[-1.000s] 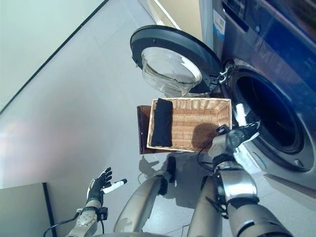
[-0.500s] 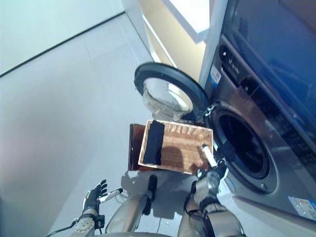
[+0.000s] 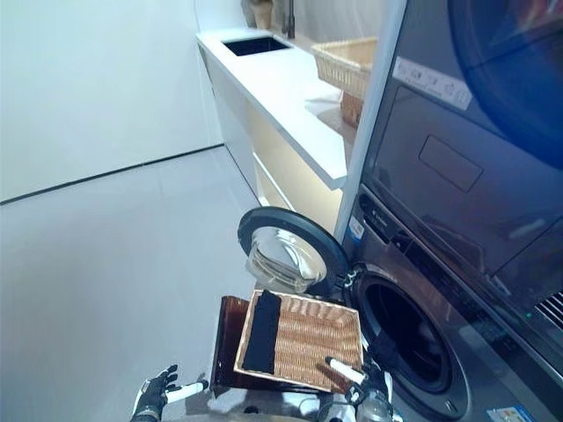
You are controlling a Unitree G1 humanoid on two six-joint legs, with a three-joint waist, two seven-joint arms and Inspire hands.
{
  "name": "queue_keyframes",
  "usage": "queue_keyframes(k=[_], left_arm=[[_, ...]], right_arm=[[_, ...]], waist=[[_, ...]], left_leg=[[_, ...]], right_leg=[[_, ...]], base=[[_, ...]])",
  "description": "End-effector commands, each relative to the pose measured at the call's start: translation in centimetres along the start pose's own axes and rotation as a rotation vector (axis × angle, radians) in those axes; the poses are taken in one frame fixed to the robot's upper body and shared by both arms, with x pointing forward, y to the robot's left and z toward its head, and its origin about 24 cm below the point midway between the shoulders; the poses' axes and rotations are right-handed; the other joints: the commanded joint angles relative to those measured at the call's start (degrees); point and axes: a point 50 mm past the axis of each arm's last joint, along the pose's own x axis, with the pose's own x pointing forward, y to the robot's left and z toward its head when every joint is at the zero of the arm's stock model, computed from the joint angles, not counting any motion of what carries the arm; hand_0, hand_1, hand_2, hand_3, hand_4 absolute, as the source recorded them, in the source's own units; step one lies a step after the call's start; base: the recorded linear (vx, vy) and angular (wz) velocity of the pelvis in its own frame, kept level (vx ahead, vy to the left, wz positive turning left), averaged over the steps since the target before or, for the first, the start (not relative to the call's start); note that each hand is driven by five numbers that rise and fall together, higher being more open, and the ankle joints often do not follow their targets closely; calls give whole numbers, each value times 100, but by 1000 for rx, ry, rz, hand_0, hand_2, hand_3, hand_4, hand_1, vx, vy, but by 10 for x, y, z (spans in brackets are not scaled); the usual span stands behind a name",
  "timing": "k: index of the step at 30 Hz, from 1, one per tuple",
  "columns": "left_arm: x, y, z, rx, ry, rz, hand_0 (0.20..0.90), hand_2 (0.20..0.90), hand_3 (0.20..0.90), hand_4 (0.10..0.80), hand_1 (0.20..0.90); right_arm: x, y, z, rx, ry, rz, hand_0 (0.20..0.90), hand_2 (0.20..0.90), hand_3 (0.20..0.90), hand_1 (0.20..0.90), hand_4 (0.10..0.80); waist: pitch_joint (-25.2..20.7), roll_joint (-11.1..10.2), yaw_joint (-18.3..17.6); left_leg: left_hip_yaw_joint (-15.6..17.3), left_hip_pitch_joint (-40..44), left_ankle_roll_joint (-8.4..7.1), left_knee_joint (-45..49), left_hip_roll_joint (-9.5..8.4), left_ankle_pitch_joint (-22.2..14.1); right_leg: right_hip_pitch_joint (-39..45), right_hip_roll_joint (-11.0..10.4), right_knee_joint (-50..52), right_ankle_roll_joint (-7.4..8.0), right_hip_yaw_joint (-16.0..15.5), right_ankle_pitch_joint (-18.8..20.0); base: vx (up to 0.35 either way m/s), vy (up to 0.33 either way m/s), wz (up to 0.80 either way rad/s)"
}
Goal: Pick up the clothes and place them into the washing machine
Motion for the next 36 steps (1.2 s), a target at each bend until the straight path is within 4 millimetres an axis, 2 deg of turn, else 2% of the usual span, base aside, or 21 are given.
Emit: queue_keyframes(k=[1,4,5,7,8,9,10,12,13,17,23,25,26,29,31,33,34,35,36], left_arm=[[4,16,5,20,-14,29,900,900,900,800,900],[4,19,2,29,8,27,900,900,900,800,900],[5,25,3,27,13,44,900,900,900,800,900],[7,28,6,22,5,52,900,900,900,800,900],[7,28,6,22,5,53,900,900,900,800,900],[10,30,13,39,-13,51,900,900,900,800,900],[11,33,16,48,-21,50,900,900,900,800,900],[11,32,19,64,-33,49,900,900,900,800,900],[12,31,21,79,-35,44,900,900,900,800,900],[10,25,15,41,-8,56,900,900,900,800,900],[11,16,18,64,-9,11,900,900,900,800,900],[12,15,23,66,-21,6,900,900,900,800,900],[14,13,29,74,-43,-1,900,900,900,800,900],[15,10,36,74,-63,-12,900,900,900,800,900],[15,11,34,69,-54,-9,900,900,900,800,900],[15,13,32,75,-42,1,900,900,900,800,900],[16,12,35,98,-47,-5,900,900,900,800,900],[17,11,38,115,-60,-9,900,900,900,800,900],[17,11,40,137,-69,-15,900,900,900,800,900]], right_arm=[[5,-18,14,12,-62,-41,900,900,900,900,800],[5,-19,14,21,-56,-32,900,900,900,900,800],[5,-14,18,22,-68,-18,900,900,900,900,800],[6,-12,23,35,-87,-16,900,900,900,900,800],[6,-12,23,35,-87,-16,900,900,900,900,800],[6,-12,24,48,-90,-15,900,900,900,900,800],[5,-15,19,59,-79,-20,900,900,900,900,800],[4,-19,9,63,-50,-30,900,900,900,900,800],[2,-17,4,63,-36,-24,900,900,900,900,800],[1,-12,1,55,-27,-8,900,900,900,900,800],[1,-13,1,19,-28,-15,900,900,900,900,800],[3,-14,8,-11,-52,-17,900,900,900,900,800],[5,-17,14,-34,-68,-24,900,900,900,900,800],[8,-18,30,-70,-114,-35,900,900,900,900,800],[9,-13,41,-74,-144,-30,900,900,900,900,800],[10,-13,49,-66,-158,-38,900,900,900,900,800],[11,-13,55,-60,-172,-42,900,900,900,900,800],[12,-13,57,-47,-173,-47,900,900,900,900,800],[12,-11,62,-33,-187,-41,900,900,900,900,800]], waist=[[-21,-94,3],[-9,-102,-59],[55,-97,-99],[104,-65,-162],[107,-70,-165],[43,-122,-301],[-23,-168,-362],[-154,-292,-403],[-223,-343,-454],[-404,-416,-386],[-482,-487,-423],[-428,-515,-461],[-314,-530,-477],[-116,-531,-409],[-170,-540,-411],[-198,-465,-359],[-179,-408,-348],[-149,-371,-328],[-129,-337,-292]], left_leg=[[53,-150,-72,598,-272,-503],[-23,20,70,597,-311,-542],[-47,57,99,608,-279,-514],[-146,59,113,649,-246,-471],[-148,61,111,654,-250,-477],[-391,41,78,611,-285,-396],[-517,9,50,579,-319,-356],[-694,-27,13,536,-441,-364],[-746,-87,-20,542,-449,-330],[-701,-57,-103,458,-358,-335],[-710,-95,-200,585,-240,-373],[-669,-253,-258,1061,-268,-459],[-585,-500,-309,1631,-285,-414],[-696,-1005,-346,2385,-334,-42],[-726,-1006,-315,1705,-158,-135],[-659,-1199,-413,736,216,266],[-513,-1325,-467,301,392,457],[-383,-1406,-493,117,477,564],[-381,-1426,-521,71,485,649]], right_leg=[[-220,-120,886,2,46,316],[-471,-91,1725,-14,235,731],[-646,48,2019,-44,373,831],[-834,342,2214,-122,502,629],[-838,338,2231,-124,501,616],[-830,889,1842,-214,955,144],[-763,1106,1508,-269,1226,-29],[-501,1243,565,-353,1554,32],[-436,1350,419,-417,1800,90],[-138,1242,-149,-353,1631,282],[-3,1293,-176,-472,1549,205],[21,1278,-123,-513,1489,157],[25,1251,-98,-549,1420,181],[133,1259,-191,-650,1374,229],[179,1224,-336,-587,1404,200],[225,1257,-424,-544,1435,123],[259,1260,-466,-529,1431,38],[306,1245,-496,-528,1407,-20],[352,1239,-535,-516,1423,-71]], base=[[40,71,29],[2,95,25],[-56,71,24],[-50,51,21],[14,-4,7],[58,-36,7],[76,-56,43],[30,-85,89],[-8,-103,93],[29,-104,77],[-3,-101,9],[-40,-103,14],[-85,-80,23],[-67,-27,47],[82,35,29],[160,79,2],[149,129,16],[145,147,19],[161,160,15]])
